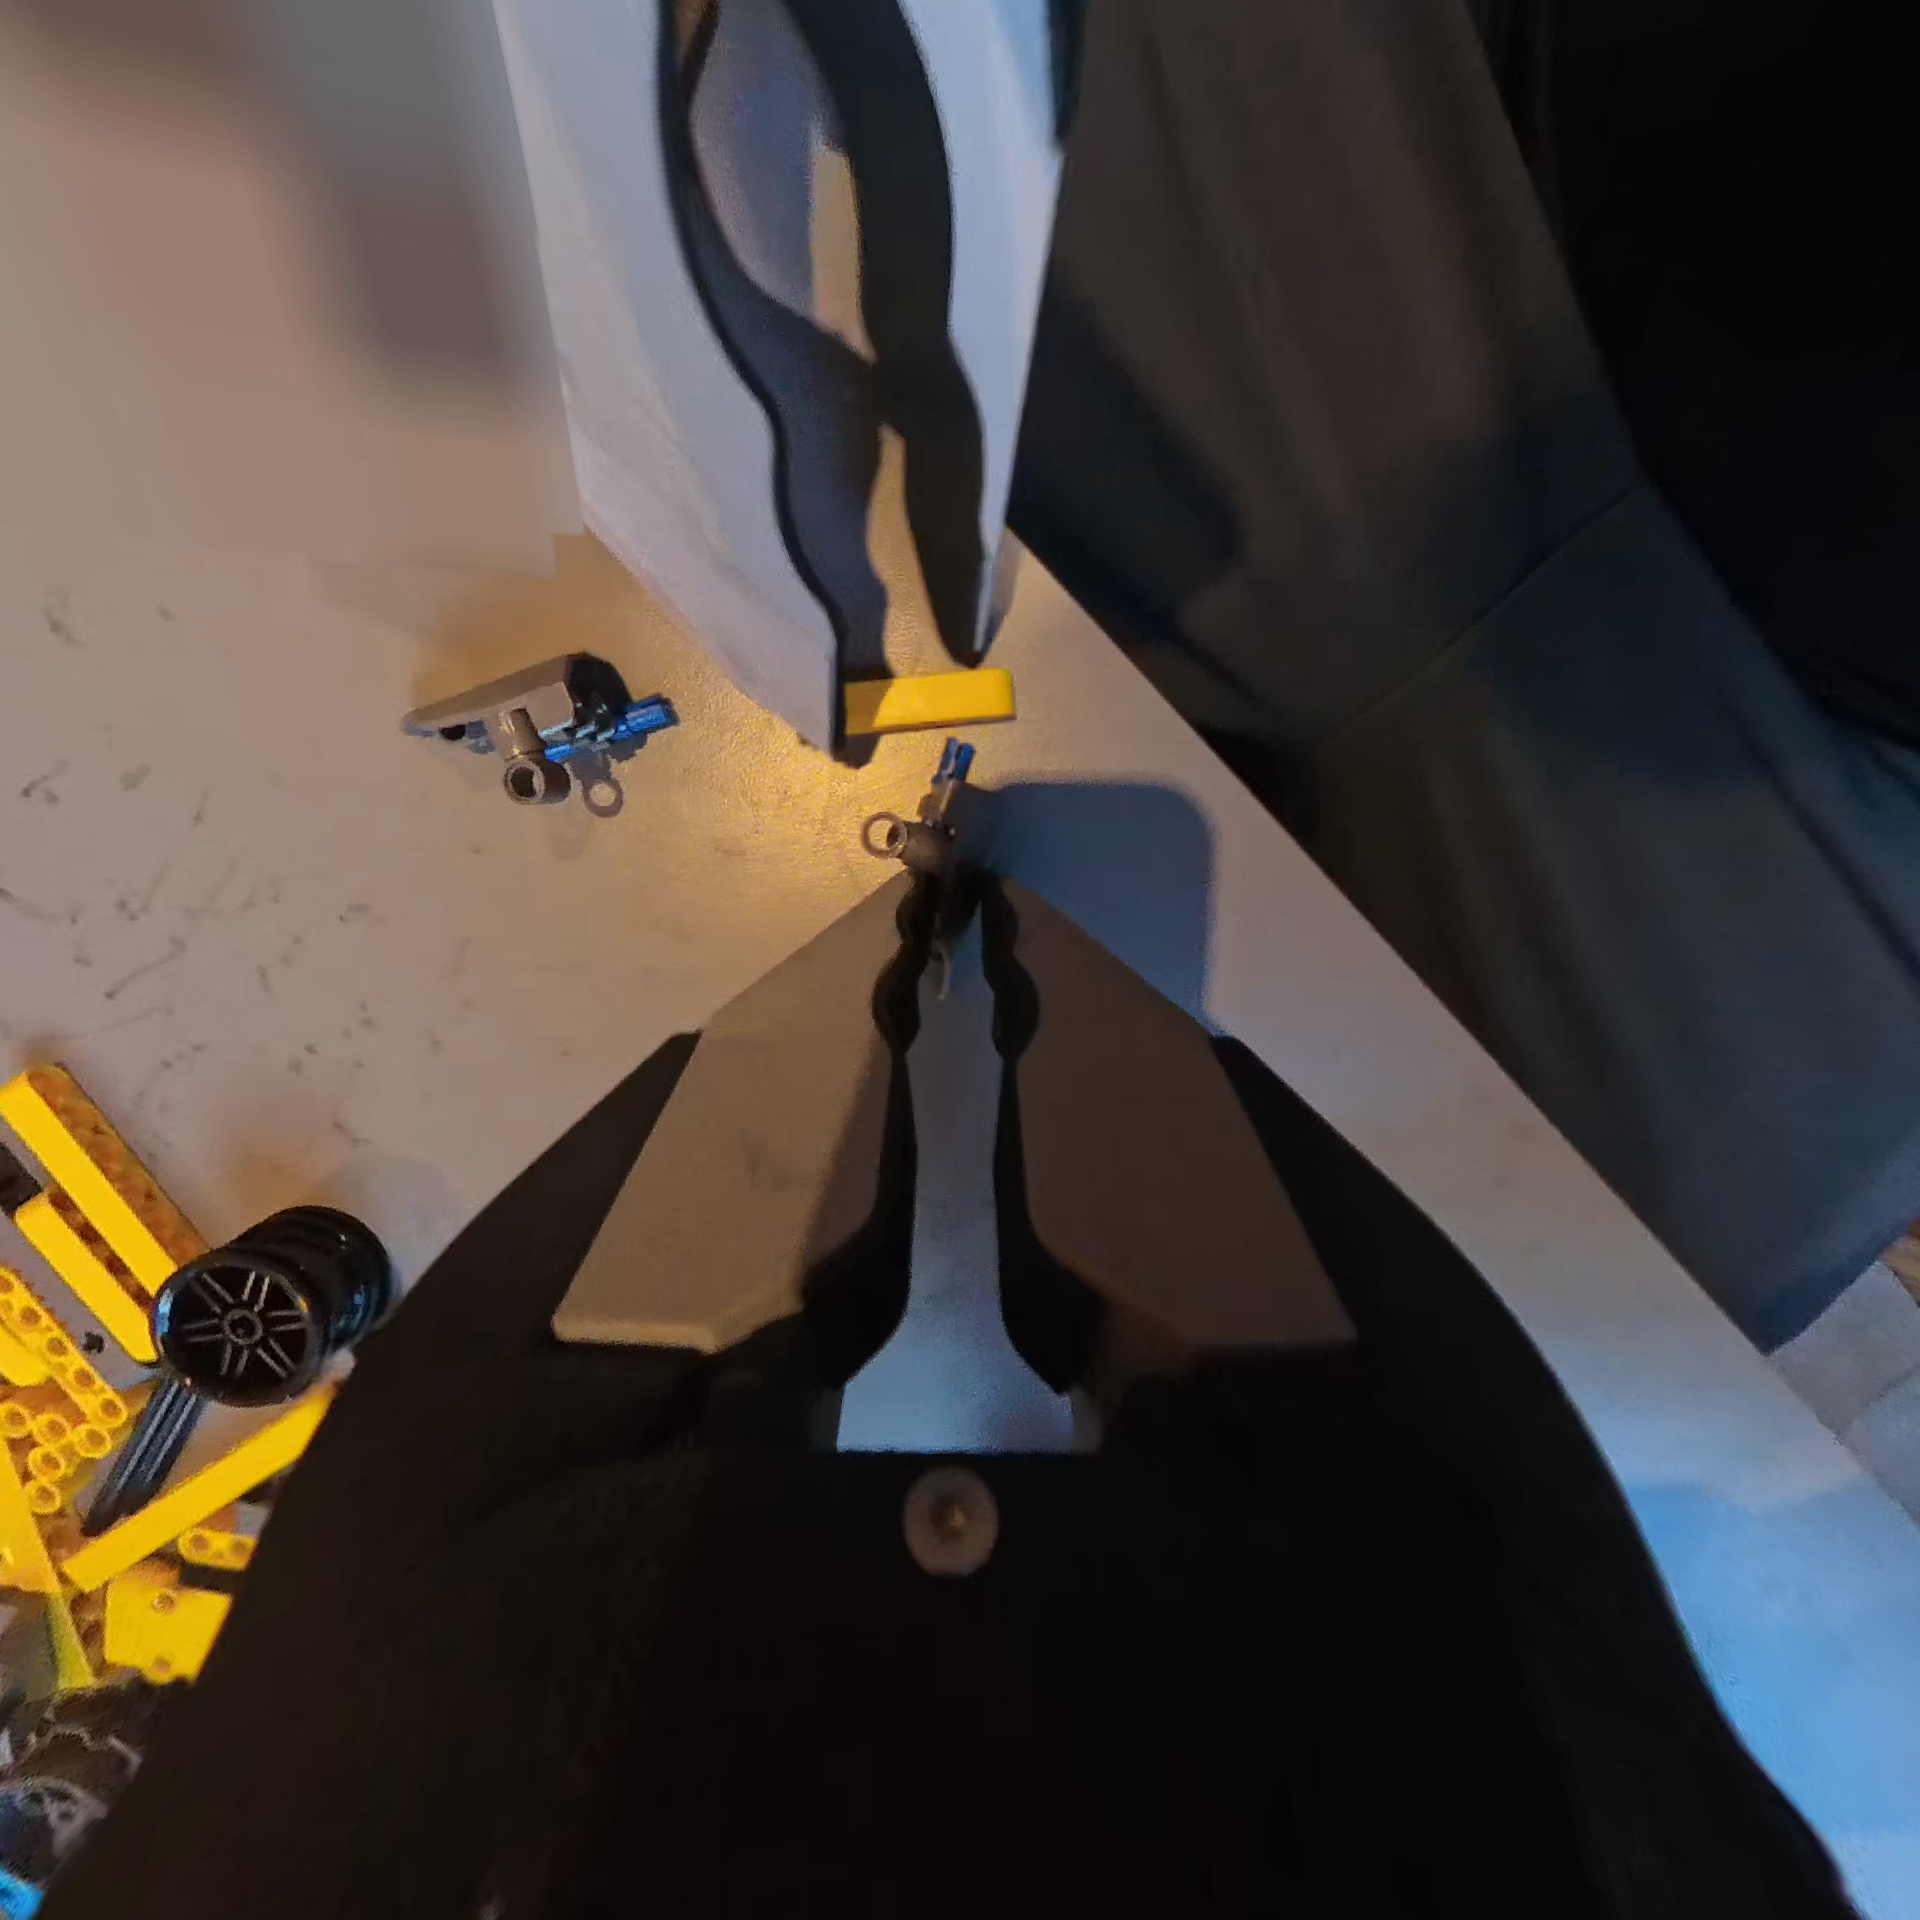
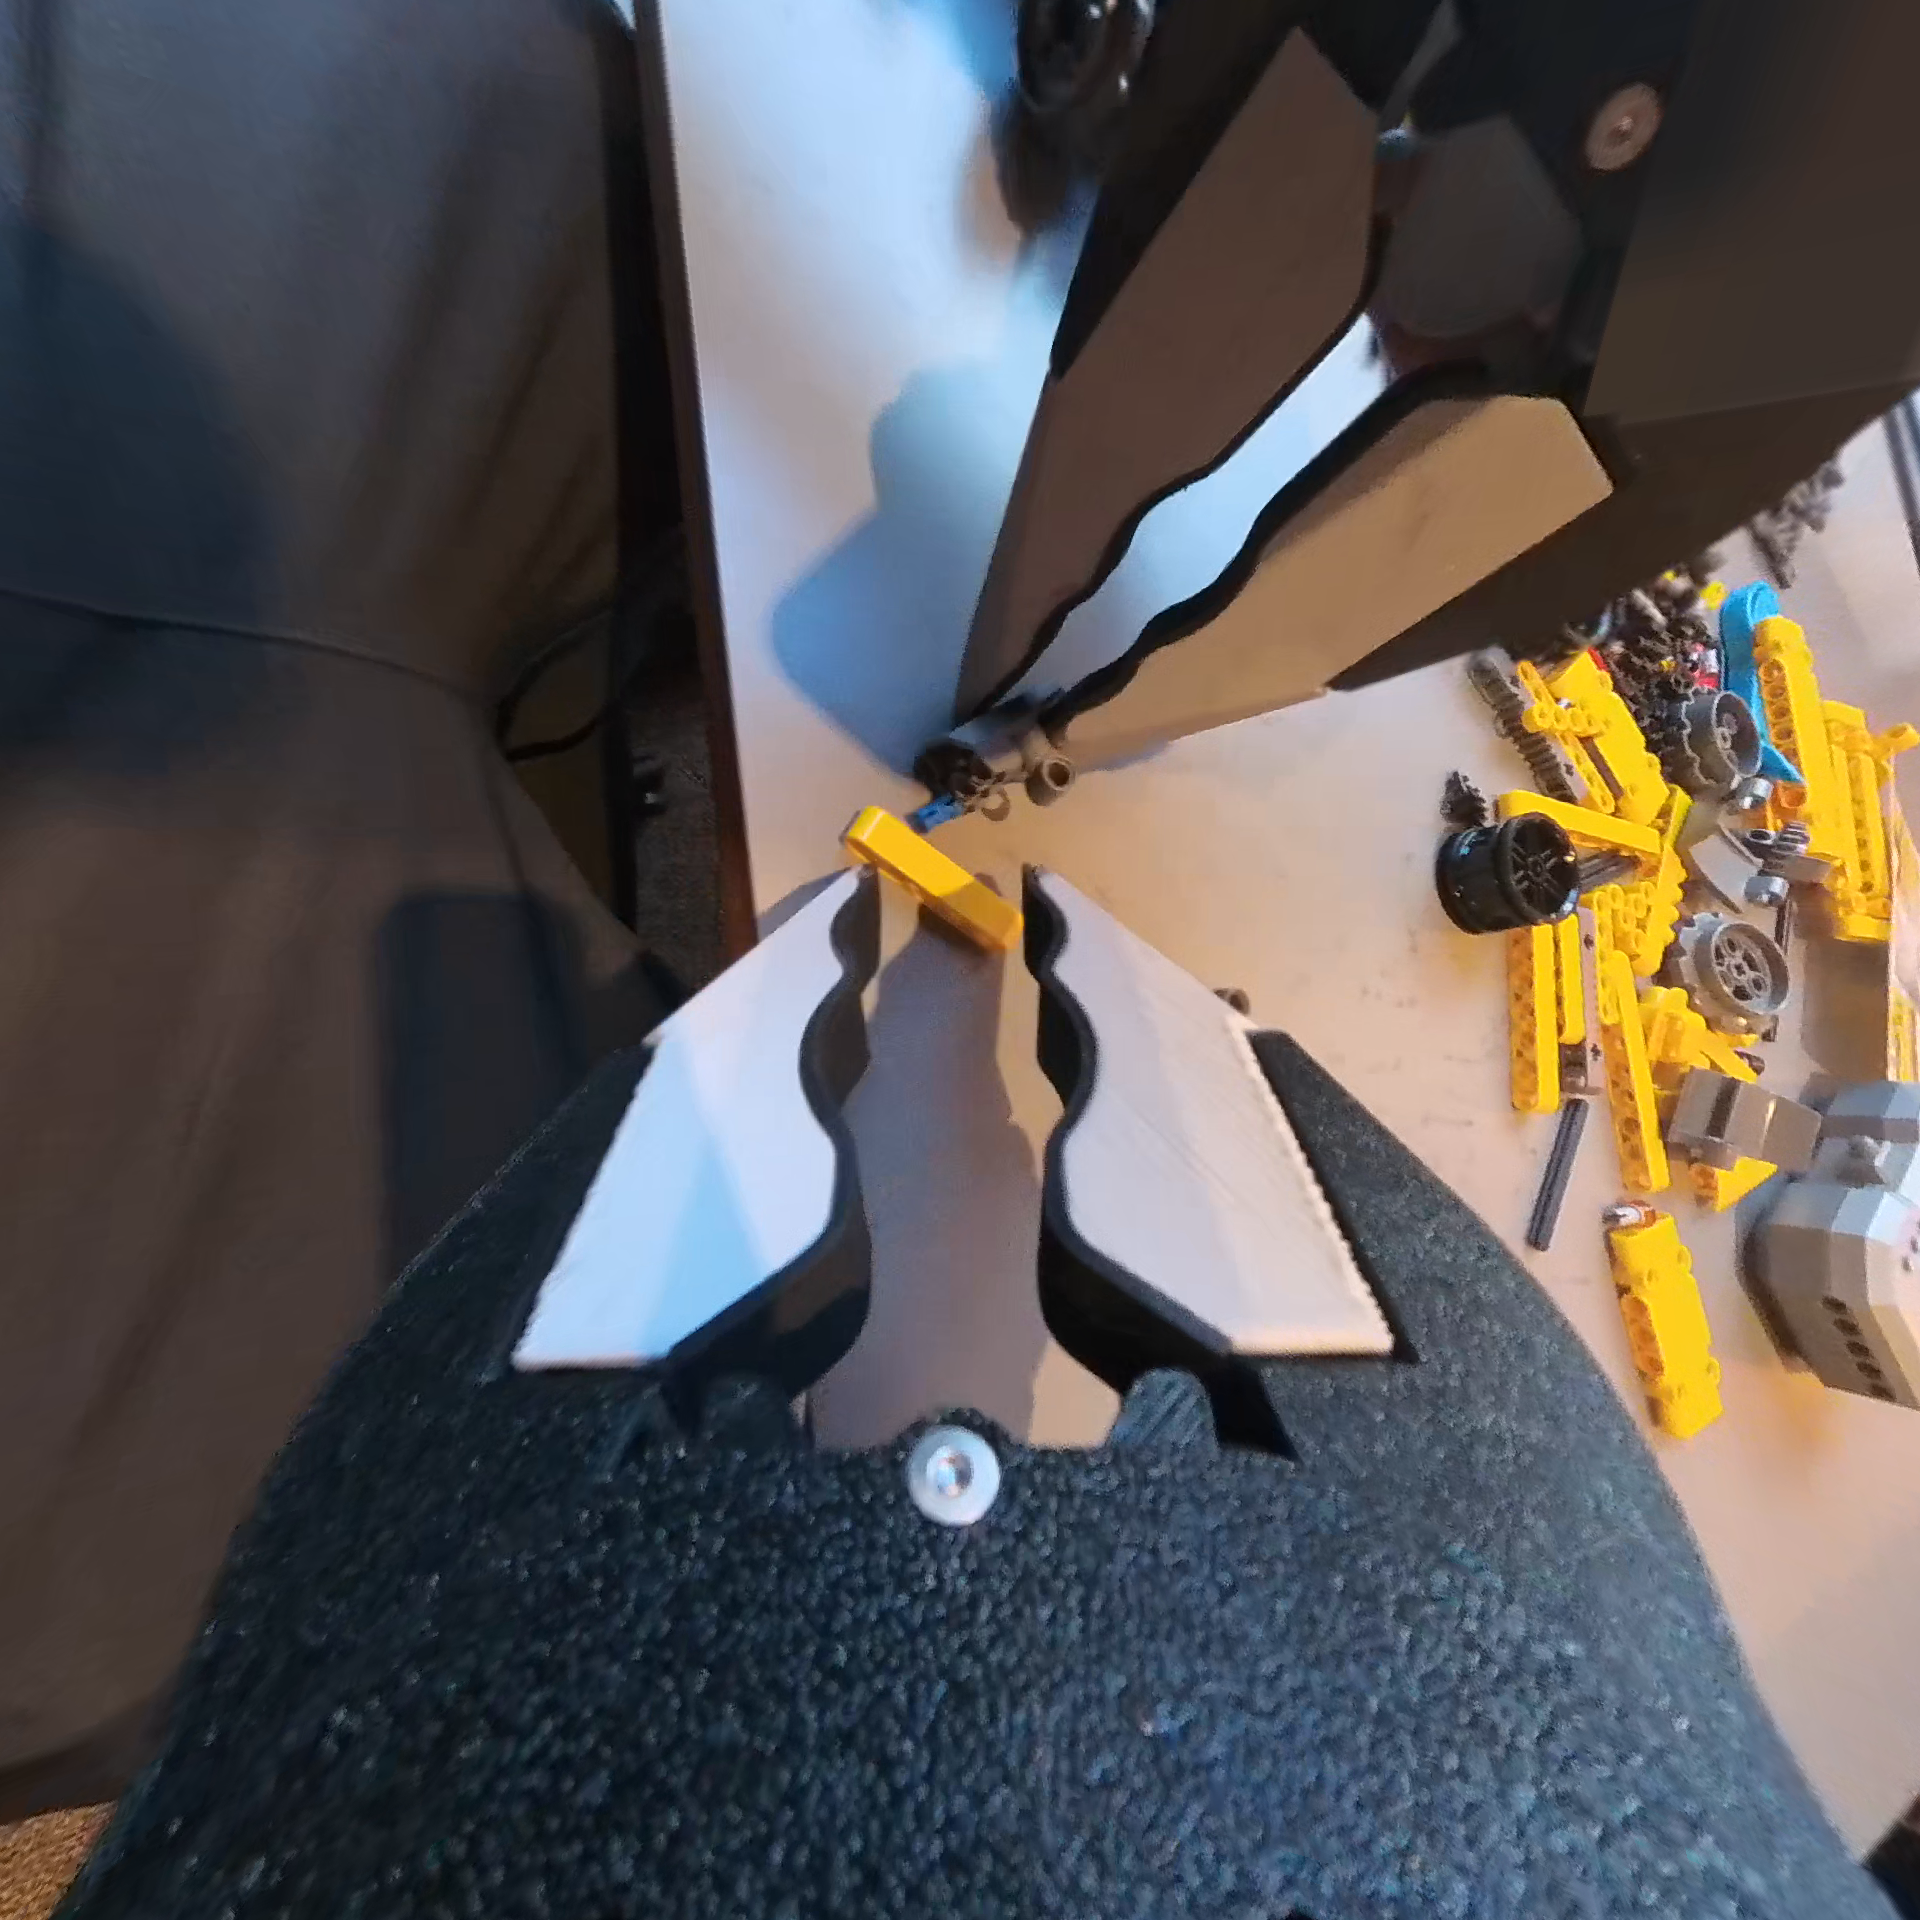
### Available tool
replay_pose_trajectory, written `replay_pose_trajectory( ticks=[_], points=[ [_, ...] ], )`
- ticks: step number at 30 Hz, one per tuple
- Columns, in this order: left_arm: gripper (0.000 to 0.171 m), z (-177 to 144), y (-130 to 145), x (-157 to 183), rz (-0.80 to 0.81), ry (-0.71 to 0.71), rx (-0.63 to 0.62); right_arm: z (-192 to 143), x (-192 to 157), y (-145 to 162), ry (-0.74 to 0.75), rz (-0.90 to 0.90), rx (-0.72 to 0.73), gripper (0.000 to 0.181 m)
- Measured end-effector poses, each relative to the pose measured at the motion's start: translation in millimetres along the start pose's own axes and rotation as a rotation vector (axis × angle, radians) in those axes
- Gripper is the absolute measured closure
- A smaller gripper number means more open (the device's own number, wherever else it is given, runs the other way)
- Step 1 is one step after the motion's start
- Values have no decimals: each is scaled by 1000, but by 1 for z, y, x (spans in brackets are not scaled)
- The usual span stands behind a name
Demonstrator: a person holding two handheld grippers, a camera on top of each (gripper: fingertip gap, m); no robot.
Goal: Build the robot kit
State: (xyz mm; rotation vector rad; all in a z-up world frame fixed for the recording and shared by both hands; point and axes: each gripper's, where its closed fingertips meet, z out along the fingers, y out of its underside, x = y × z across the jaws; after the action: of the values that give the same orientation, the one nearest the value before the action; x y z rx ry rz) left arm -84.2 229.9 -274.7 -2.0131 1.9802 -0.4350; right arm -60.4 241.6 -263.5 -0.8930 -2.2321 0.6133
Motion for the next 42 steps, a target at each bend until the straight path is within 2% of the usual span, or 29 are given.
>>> replay_pose_trajectory(
  ticks=[5,9,14,18,25,32,36,42],
  points=[
    [164,0,1,-1,-159,-79,-40,-12,2,5,66,99,-9,146],
    [164,-1,2,3,-287,-156,-41,-19,0,11,115,228,1,149],
    [164,-2,5,5,-422,-217,-16,-14,-9,5,90,409,48,147],
    [164,-3,7,3,-504,-253,5,-9,-3,5,123,493,49,136],
    [164,-3,7,3,-498,-266,14,-10,-2,3,108,511,66,135],
    [164,-3,6,14,-473,-232,-10,1,-7,6,60,615,43,133],
    [163,-1,1,23,-484,-198,22,6,-8,2,40,578,51,142],
    [161,1,-2,25,-474,-217,4,10,-8,-2,-40,519,72,142]
  ],
)
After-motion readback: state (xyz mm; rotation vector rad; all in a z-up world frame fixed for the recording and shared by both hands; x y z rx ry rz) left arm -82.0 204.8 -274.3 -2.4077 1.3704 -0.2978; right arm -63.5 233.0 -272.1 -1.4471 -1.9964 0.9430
